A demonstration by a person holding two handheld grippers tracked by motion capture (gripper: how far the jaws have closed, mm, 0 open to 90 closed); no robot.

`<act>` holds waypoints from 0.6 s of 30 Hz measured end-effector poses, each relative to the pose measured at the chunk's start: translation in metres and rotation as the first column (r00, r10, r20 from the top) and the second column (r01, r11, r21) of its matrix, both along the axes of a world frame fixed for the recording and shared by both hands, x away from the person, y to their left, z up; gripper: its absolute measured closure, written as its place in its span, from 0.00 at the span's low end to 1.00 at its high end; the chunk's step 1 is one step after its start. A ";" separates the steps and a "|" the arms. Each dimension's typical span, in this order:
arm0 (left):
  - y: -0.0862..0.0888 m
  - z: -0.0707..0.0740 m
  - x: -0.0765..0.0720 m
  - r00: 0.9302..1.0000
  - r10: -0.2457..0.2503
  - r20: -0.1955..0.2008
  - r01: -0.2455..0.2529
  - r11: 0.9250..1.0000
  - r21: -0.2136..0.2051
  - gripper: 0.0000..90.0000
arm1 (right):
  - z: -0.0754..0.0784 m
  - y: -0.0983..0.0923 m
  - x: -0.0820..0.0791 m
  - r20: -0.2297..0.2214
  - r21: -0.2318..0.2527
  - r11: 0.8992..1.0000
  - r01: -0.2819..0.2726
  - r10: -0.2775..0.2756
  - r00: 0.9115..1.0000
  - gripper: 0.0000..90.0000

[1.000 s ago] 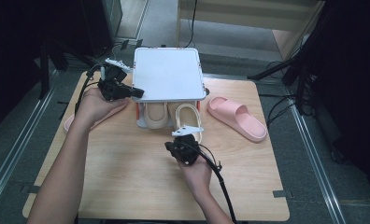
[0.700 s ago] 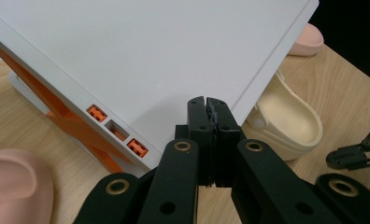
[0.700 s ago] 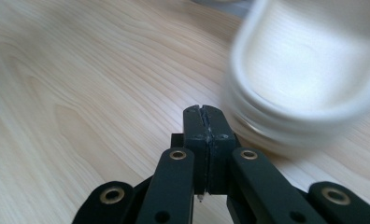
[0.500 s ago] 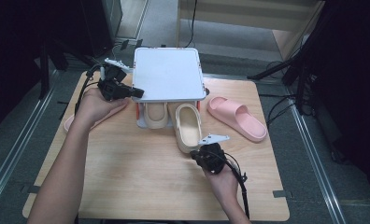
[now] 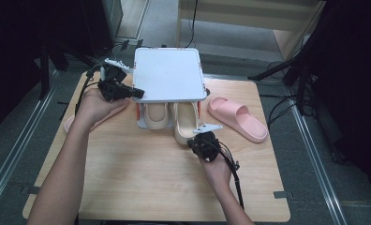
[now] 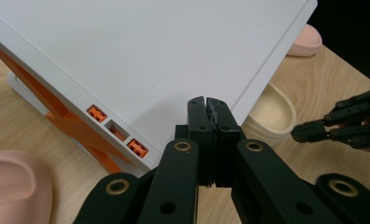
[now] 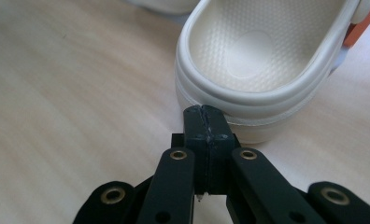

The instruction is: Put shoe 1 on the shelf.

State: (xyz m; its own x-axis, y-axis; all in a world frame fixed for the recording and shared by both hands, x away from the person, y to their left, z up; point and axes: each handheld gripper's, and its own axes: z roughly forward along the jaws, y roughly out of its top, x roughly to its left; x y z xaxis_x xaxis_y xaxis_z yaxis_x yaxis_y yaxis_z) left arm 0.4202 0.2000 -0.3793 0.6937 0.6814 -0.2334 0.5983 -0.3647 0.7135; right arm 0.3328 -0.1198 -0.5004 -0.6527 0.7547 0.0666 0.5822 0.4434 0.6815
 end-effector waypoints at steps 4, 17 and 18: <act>0.000 0.000 0.000 1.000 0.001 0.001 -0.001 1.000 -0.001 0.99 | 0.002 0.010 0.018 0.010 0.008 1.000 0.009 -0.010 1.000 1.00; -0.002 0.001 -0.002 1.000 0.003 0.016 -0.004 1.000 0.019 0.99 | -0.006 0.026 0.053 0.025 0.084 0.994 0.071 -0.073 0.997 1.00; -0.002 0.001 -0.002 1.000 0.003 0.015 -0.003 1.000 0.019 0.99 | -0.006 0.025 0.054 0.016 0.098 0.992 0.082 -0.084 0.996 1.00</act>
